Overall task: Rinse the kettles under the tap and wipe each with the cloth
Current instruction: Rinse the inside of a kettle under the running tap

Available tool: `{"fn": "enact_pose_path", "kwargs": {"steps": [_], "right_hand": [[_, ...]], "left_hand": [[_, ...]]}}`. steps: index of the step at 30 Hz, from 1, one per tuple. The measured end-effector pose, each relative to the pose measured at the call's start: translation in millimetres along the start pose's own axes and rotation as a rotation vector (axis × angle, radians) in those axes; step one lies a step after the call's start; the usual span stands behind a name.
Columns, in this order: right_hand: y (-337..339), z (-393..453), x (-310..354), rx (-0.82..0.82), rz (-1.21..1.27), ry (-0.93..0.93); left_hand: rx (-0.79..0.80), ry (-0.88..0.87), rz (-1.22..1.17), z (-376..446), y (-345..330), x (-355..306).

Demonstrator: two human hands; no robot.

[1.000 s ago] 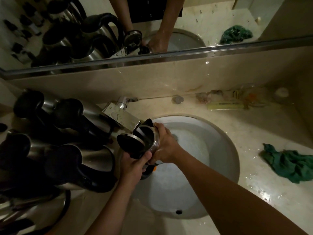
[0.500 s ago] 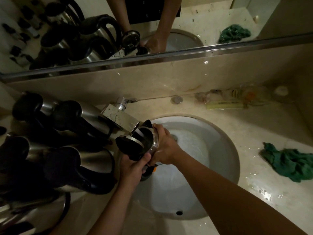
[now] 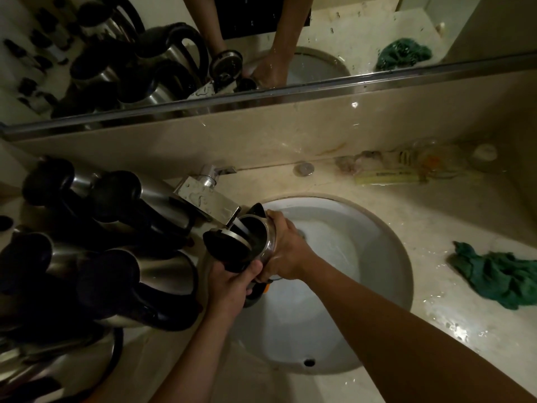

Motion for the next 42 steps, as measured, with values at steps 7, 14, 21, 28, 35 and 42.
{"fn": "enact_pose_path", "kwargs": {"steps": [7, 14, 21, 28, 35, 42], "right_hand": [[-1.4, 2.8, 5.7, -0.007, -0.022, 0.009], [-0.6, -0.5, -0.7, -0.013, 0.013, -0.005], [0.6, -1.1, -1.0, -0.026, 0.02, 0.001], [-0.1, 2.1, 3.7, -0.01, -0.012, 0.01], [1.4, 3.2, 0.8, -0.009, -0.004, 0.007], [-0.1, 3.7, -3.9, -0.027, 0.024, 0.027]], "left_hand": [[-0.014, -0.038, 0.024, 1.4, 6.1, -0.3], [0.008, -0.039, 0.002, 1.7, 0.9, 1.6], [0.018, -0.036, -0.025, 3.1, -0.8, 0.0], [0.006, -0.06, -0.028, 4.1, 2.9, 0.8], [0.021, -0.065, -0.068, 5.9, 1.1, 4.0], [0.023, -0.064, -0.095, 6.7, -2.5, 7.2]]}}
Point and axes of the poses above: each hand's wrist, its own z-axis towards the middle knuckle, its own y-axis out of the back of the hand, x = y × z, the point moved 5 cm from there along z, towards the middle knuckle, and after that the axes turned 3 degrees about x, right-handed, at the moved point
